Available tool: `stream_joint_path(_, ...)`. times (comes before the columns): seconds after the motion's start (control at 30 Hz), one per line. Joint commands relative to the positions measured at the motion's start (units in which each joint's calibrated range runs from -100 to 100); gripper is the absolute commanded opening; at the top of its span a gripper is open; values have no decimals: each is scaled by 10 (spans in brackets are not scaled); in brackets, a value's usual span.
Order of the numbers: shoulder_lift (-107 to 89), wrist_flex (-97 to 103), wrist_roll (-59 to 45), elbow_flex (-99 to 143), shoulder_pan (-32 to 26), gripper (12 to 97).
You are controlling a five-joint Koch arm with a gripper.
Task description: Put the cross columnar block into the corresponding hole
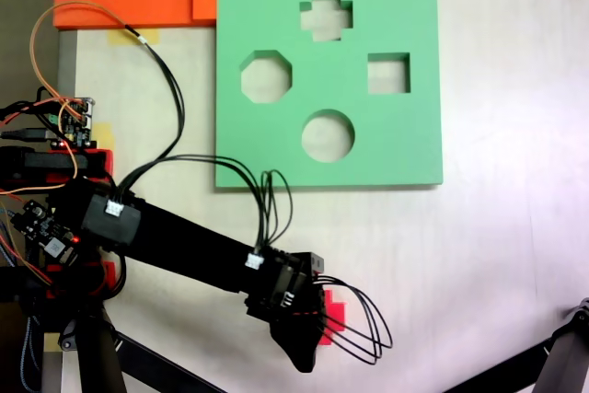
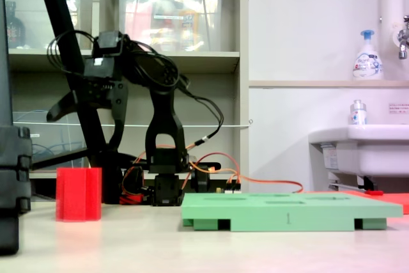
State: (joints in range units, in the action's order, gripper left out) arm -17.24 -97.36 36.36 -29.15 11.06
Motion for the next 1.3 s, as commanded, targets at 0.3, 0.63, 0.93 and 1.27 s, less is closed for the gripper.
stream_joint_path(0.3, 44, -26, -2, -82, -14, 803)
stream_joint_path(0.63, 111, -26, -3, -77, -14, 804)
stream_joint_path(0.93, 143, -26, -4, -63, -14, 803)
stream_joint_path(1.27, 142, -10, -4, -2, -14, 781)
